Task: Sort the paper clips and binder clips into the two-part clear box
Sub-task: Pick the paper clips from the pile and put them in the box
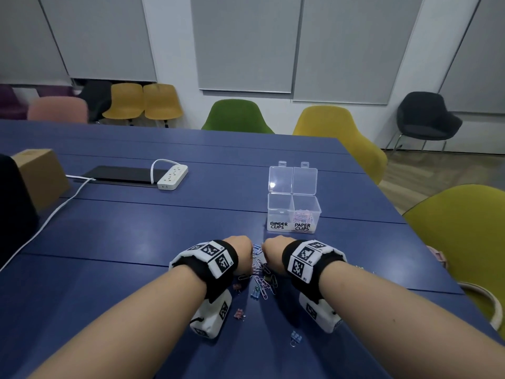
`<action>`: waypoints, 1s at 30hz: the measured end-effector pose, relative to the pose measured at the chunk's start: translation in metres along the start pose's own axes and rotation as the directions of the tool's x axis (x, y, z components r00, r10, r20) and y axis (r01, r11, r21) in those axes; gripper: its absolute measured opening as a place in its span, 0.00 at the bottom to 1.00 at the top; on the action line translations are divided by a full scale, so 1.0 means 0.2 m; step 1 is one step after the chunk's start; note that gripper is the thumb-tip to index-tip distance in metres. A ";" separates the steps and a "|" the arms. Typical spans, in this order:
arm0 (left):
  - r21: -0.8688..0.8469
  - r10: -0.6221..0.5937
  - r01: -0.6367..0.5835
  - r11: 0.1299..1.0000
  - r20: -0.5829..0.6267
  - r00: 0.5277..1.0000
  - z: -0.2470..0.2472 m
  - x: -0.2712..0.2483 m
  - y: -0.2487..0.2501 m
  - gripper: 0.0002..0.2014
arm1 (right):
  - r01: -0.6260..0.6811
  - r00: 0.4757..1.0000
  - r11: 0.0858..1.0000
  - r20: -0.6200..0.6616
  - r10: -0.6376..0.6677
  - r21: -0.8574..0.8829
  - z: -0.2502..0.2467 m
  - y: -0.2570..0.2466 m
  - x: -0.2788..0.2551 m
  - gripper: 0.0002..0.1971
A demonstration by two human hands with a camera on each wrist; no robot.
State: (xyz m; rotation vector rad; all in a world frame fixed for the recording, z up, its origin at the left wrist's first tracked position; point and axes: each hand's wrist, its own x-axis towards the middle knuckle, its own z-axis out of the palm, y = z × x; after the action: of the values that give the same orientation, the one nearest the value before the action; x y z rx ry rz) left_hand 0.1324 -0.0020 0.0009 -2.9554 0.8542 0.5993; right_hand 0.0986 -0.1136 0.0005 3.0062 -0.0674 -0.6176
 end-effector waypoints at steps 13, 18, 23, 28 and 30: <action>-0.925 0.018 0.244 -0.292 0.250 0.968 -0.14 -0.07 -0.14 0.11 | -0.128 0.991 -0.285 0.133 -0.005 0.950 -0.02 0.26 -0.15 0.10; -0.920 -0.018 0.268 -0.287 0.285 0.958 -0.17 -0.05 -0.11 0.10 | -0.027 0.997 -0.438 0.057 0.054 0.899 0.00 0.40 -0.20 0.09; -0.924 -0.087 0.352 0.148 0.343 0.935 -0.23 0.00 0.01 0.10 | -0.077 0.990 -0.231 0.102 0.098 0.970 0.06 0.53 -0.23 0.09; -0.846 -0.135 0.299 0.442 0.266 0.954 -0.37 0.11 0.19 0.03 | -0.284 0.954 0.109 0.269 0.132 0.953 0.05 0.68 -0.23 0.13; -0.856 -0.121 0.253 0.451 0.223 0.967 -0.43 0.17 0.27 0.03 | -0.300 0.951 0.203 0.276 0.138 0.932 0.01 0.73 -0.22 0.13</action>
State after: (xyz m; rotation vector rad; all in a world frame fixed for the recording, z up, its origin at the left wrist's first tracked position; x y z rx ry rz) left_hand 0.1621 -0.0740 0.0745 -3.7068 0.1335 1.6385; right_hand 0.0529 -0.2574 0.0277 3.9145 -1.4471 -1.0329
